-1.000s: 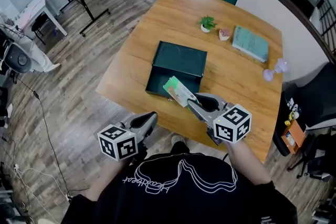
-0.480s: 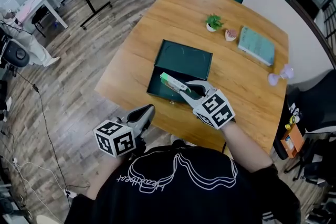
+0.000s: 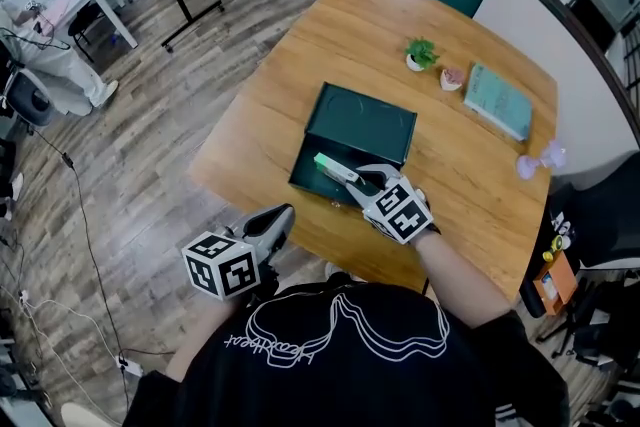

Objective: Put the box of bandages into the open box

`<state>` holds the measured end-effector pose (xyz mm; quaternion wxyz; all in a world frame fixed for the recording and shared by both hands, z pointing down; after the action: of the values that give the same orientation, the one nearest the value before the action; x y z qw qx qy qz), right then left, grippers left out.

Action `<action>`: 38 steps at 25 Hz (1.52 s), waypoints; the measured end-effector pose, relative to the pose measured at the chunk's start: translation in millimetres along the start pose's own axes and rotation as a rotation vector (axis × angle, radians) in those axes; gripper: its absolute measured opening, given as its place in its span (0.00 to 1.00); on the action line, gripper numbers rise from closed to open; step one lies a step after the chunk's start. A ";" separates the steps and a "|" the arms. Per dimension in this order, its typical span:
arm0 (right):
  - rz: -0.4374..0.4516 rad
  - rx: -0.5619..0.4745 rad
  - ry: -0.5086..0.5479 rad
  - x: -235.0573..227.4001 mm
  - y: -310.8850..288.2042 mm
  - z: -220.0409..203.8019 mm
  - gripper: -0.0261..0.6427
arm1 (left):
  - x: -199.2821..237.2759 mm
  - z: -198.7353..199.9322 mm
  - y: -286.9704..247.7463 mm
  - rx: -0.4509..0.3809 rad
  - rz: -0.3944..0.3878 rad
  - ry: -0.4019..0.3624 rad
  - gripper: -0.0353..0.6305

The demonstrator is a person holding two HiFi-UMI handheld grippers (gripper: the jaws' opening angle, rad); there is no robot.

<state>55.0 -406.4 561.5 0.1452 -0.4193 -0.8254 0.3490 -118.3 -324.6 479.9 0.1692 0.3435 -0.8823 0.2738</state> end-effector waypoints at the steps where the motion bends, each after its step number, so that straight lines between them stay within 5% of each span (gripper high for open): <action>1: 0.002 0.011 -0.001 0.3 -2.3 -2.3 0.21 | 1.4 -0.1 0.8 -0.001 0.001 0.002 0.05; 13: 0.007 0.109 -0.012 2.3 -17.1 -21.0 0.22 | 10.9 -2.7 2.6 -0.006 0.003 0.021 0.05; 16: 0.016 0.112 -0.031 4.1 -17.1 -22.4 0.32 | 10.8 -2.8 3.4 -0.011 0.001 0.023 0.05; 26: 0.038 -0.070 -0.241 25.3 23.3 -7.3 0.43 | 0.7 -8.0 21.4 -0.022 -0.019 0.023 0.05; 38: 0.087 -0.351 -0.279 93.5 115.8 7.4 0.08 | -31.5 -12.4 42.9 -0.056 -0.100 -0.014 0.05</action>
<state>62.9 -288.7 470.5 -0.0608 -0.4211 -0.8666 0.2606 -124.6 -274.7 458.6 0.1861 0.3843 -0.8724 0.2379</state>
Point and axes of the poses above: the fingertips, and each gripper's own axes: y backward along the fingers, x to its left, z out of its top, the point moved 5 cm from there along y, backward along the fingers, and after that the axes turned 7 degrees about -y, right-handed, at the moved point
